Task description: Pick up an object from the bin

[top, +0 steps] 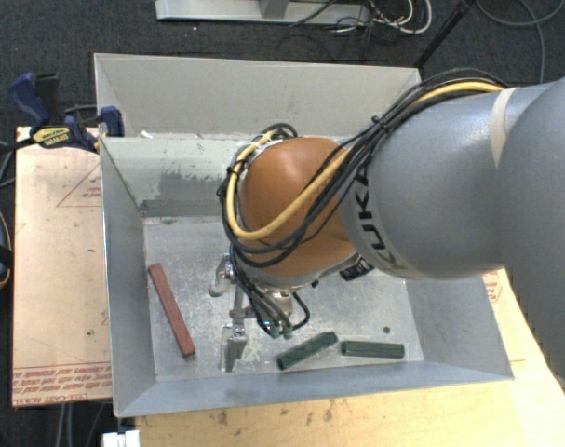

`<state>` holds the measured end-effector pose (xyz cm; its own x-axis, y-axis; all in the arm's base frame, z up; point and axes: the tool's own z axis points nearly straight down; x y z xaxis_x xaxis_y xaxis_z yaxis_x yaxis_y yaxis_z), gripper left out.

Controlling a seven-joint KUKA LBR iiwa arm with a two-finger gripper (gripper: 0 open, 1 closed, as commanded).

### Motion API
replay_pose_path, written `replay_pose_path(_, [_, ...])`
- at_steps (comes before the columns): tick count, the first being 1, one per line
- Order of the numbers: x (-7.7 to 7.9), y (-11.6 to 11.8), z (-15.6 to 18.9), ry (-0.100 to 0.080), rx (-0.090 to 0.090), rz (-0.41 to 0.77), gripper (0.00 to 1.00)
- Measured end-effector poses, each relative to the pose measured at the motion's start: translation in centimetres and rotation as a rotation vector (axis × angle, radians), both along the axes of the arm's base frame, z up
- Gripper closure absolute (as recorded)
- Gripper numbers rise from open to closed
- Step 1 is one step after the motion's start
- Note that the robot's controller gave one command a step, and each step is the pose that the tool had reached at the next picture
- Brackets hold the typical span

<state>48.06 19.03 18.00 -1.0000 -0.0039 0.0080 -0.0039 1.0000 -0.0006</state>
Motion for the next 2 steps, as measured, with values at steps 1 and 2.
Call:
replay_pose_path(1, [0.2, -0.1, 0.4, -0.007, 0.001, -0.004, 0.0])
replay_pose_path(2, [0.9, 1.4, -2.3, -0.015, 0.003, 0.113, 0.0])
